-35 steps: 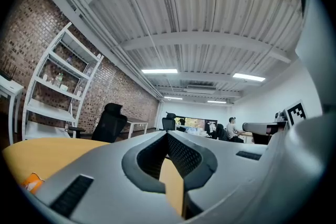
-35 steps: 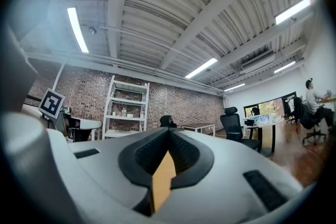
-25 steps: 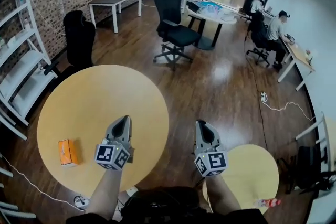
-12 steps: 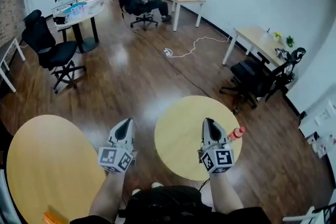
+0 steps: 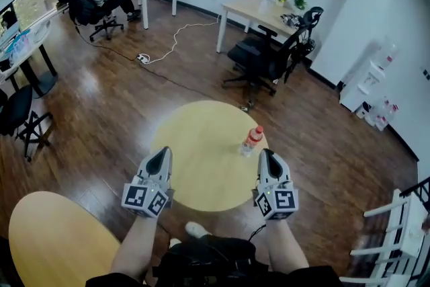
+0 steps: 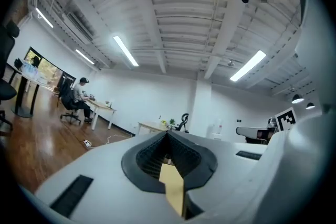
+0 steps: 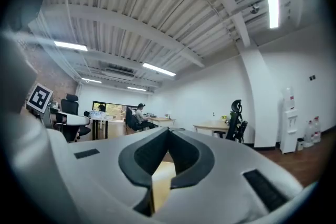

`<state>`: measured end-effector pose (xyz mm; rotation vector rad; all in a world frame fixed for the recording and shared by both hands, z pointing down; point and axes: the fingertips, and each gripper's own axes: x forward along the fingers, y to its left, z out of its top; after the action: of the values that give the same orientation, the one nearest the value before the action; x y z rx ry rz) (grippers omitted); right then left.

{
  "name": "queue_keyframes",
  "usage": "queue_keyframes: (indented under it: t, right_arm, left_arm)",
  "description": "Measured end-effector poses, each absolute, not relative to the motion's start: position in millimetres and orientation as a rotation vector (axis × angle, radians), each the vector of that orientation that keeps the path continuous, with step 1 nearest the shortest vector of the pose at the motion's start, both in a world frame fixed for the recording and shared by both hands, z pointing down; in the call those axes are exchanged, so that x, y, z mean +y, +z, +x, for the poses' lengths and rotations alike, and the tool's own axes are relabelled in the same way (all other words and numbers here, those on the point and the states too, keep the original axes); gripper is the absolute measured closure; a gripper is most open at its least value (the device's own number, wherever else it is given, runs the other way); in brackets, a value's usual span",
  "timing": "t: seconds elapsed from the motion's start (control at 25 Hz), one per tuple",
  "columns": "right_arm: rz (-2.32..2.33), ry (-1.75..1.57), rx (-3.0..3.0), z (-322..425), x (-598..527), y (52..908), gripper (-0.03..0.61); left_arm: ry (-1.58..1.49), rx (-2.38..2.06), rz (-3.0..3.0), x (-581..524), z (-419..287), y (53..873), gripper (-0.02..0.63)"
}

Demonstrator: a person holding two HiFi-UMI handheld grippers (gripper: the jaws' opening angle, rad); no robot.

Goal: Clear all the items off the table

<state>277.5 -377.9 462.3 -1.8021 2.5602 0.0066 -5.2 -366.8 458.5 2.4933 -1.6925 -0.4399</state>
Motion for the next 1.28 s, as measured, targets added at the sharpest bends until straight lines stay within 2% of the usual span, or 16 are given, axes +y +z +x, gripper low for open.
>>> queue_keyframes:
  t: [0.2,0.28,0.52,0.84,0.92,1.28]
  right_arm:
    - [-1.899,-0.074,2.529,304,-378,487,0.574]
    - [-1.91,-0.119,2.548,309,-384,502,0.487]
    - [-1.954,-0.263,2.618,323,-416,548,0.287]
    - [-1.97,-0.404,2.721,324,-467,611,0.281]
    - [-1.951,-0.45,2.76,321,-475,629,0.226]
    - [-1.893,-0.501,2.862,306,-507,676,0.225]
  left_arm:
    - [-0.387,-1.618,2.543,-379,20,462,0.614]
    - [-0.358,-1.617,2.544,-385,28,467,0.614]
    - [-0.263,-1.614,2.529,-409,49,479,0.614]
    - [-0.1,-1.576,2.438,-452,57,536,0.614]
    - [-0.08,-1.568,2.406,-460,61,553,0.614]
    - [0.019,-1.515,2.334,-483,78,600,0.614]
